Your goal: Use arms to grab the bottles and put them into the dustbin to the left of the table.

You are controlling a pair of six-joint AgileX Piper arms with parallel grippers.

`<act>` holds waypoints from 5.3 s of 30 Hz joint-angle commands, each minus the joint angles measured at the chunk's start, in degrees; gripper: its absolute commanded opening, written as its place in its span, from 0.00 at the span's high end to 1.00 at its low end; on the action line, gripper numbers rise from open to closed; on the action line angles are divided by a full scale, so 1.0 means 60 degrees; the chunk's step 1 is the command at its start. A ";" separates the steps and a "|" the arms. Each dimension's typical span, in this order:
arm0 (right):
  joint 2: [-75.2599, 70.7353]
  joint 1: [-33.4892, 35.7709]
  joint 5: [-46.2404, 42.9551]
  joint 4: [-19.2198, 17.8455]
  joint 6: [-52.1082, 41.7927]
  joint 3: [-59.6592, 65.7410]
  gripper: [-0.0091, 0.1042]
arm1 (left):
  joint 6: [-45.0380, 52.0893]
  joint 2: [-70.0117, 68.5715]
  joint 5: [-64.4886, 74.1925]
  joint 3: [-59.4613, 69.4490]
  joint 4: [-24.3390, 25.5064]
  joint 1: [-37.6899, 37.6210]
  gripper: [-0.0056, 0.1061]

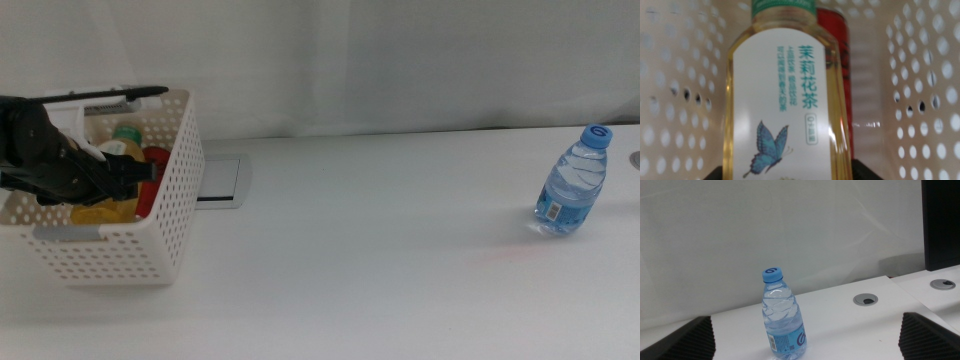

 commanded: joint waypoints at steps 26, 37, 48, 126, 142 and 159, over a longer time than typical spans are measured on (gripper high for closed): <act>-0.0309 -0.0095 -0.0030 -0.0063 -0.0073 0.0055 0.01 | -0.0429 0.0169 -0.1231 -0.0070 -0.0178 -0.0005 0.12; -0.0309 -0.0095 -0.0030 -0.0063 -0.0073 0.0055 0.01 | -0.0405 -0.1241 -0.1744 -0.0131 -0.0178 -0.0005 0.12; -0.0309 -0.0095 -0.0030 -0.0567 -0.0073 0.0055 0.01 | -0.0296 -0.3903 -0.1678 -0.0290 -0.0178 -0.0005 0.12; 1.0676 0.2449 -0.6523 0.3212 -0.4291 -0.1405 0.01 | -0.0056 -0.8347 -0.1135 0.2827 -0.0416 -0.0021 0.14; 1.3337 0.2449 -0.8857 0.2591 -0.3470 -0.1775 0.01 | -0.0056 -0.8347 -0.1135 0.2827 -0.0416 -0.0021 0.14; 1.5719 0.2449 -0.9685 0.2038 -0.2791 -0.3420 0.01 | 0.0500 -0.8347 -0.1075 0.2912 -0.0416 -0.0912 0.14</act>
